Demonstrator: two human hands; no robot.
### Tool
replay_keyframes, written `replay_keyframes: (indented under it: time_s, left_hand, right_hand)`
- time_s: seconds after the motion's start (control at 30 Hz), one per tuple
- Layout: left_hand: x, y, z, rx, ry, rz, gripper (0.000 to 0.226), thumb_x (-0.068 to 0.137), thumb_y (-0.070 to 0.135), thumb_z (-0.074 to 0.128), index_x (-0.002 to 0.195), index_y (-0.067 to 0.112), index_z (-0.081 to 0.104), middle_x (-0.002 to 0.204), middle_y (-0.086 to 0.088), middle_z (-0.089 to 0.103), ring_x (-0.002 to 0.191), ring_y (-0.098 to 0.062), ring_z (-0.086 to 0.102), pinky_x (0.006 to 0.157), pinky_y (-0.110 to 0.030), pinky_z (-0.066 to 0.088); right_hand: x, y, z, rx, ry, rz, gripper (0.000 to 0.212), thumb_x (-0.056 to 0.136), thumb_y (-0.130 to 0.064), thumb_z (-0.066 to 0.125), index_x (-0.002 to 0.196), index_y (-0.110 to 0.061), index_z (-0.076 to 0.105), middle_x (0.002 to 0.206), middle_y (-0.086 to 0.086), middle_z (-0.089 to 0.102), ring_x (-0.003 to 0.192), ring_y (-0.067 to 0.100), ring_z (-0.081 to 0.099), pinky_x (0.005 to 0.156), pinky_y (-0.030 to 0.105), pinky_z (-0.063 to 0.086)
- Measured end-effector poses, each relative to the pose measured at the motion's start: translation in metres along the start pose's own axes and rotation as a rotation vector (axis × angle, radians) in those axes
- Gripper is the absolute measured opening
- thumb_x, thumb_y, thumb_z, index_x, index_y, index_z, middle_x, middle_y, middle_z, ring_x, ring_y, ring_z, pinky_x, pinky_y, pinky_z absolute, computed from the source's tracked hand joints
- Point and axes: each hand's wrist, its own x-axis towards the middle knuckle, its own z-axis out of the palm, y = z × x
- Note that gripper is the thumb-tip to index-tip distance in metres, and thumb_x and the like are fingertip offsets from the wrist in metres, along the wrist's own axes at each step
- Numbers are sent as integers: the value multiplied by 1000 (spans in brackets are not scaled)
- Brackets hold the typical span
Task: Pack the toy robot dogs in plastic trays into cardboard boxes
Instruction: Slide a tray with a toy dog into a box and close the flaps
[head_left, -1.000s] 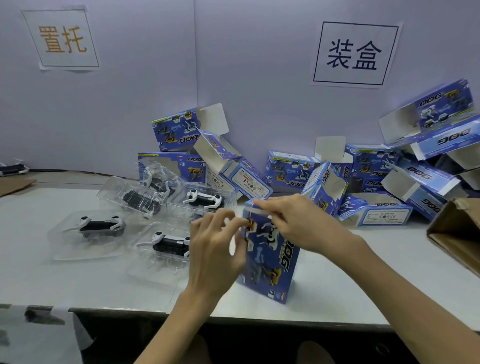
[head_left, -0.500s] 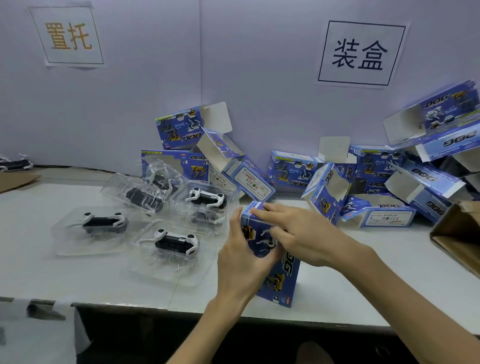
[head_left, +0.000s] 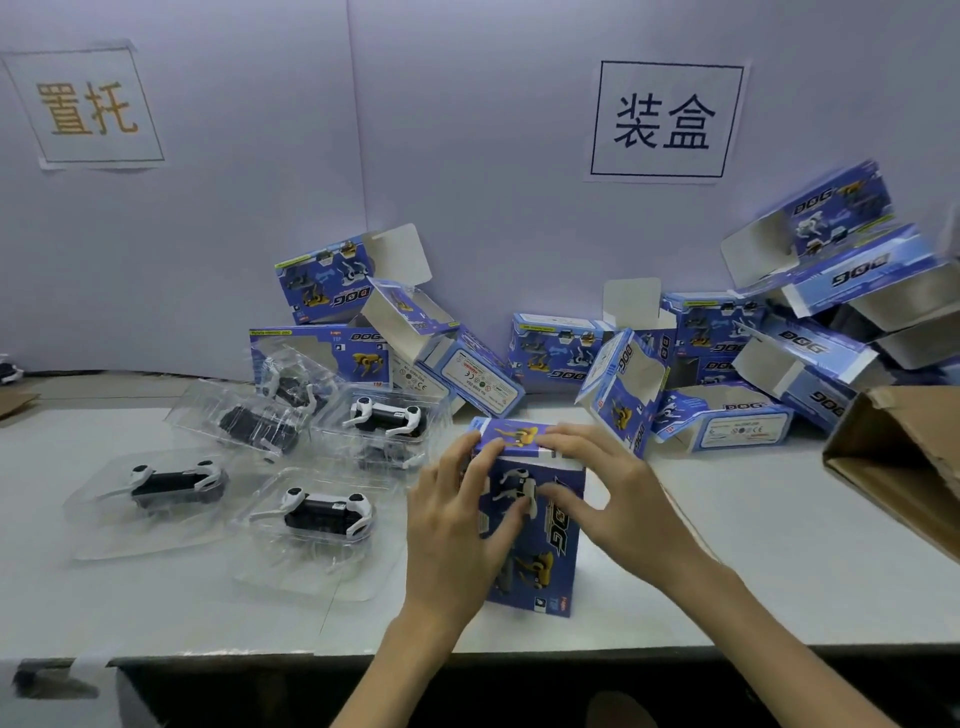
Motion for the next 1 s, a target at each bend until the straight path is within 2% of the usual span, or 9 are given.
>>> replay_keyframes:
  time_s: [0.1,0.27,0.37,0.5,0.63,0.73,0.83,0.9,1.0]
  left_hand:
    - [-3,1,5,-27,-21,-18,54,92,45,57,142,28,44,149,4,42,126,-20,50,99,-40,43]
    - [-5,0,6,-42,-33,-21,57,92,44,56,145,28,41,153,5,37,130,-21,48,101,-40,43]
    - [-8,3,8,-48,-20,-16,58,91,39,58,146,32,40,157,3,31,132,-20,48,100,-41,43]
    - [-8,9,8,-131,-10,21,49,89,28,63,136,37,52,160,4,27,135,-20,46,100,-44,45]
    - [-1,16,1,-147,-24,-37,35,88,36,59,123,40,57,152,9,37,140,-17,39,106,-44,36]
    - [0,16,-1,-133,-48,-53,34,87,39,57,121,39,55,150,9,42,147,-19,28,109,-50,31]
    - [-2,15,1,-81,-75,-18,42,86,39,58,127,38,50,154,10,38,150,-20,20,113,-52,27]
    - [-4,14,2,-23,-100,27,48,86,39,57,133,37,48,158,8,33,152,-22,15,117,-50,18]
    - [-3,11,0,41,-124,71,48,87,39,56,133,37,46,157,7,33,153,-21,12,119,-53,13]
  right_hand:
    - [-13,5,10,9,68,-9,50,90,-14,72,136,-25,58,142,-12,54,136,0,42,109,9,31]
    - [-4,-2,1,252,77,144,28,99,-17,58,120,-32,68,128,-21,64,130,-1,50,101,24,49]
    - [1,-7,-3,263,97,201,26,97,-11,61,112,-29,73,119,-14,70,118,-8,56,87,31,59]
    - [4,-9,-4,260,158,239,25,94,-6,65,104,-25,77,112,-4,74,105,-11,62,81,33,61]
    - [8,-9,-4,234,169,231,23,91,-7,68,102,-25,79,108,-6,74,97,-6,66,74,35,62]
    - [3,-5,-3,242,118,184,26,93,-9,66,111,-27,76,116,-14,71,114,-7,60,89,30,59]
    - [-8,0,-4,236,30,161,39,91,-12,71,125,-31,67,132,-19,62,134,-5,45,107,25,45]
    - [-11,3,-4,221,20,154,49,87,-9,75,128,-32,64,136,-17,59,137,-4,42,109,27,45]
    - [-9,2,-3,258,28,179,45,90,-8,72,126,-34,65,136,-16,61,136,-4,43,106,28,47]
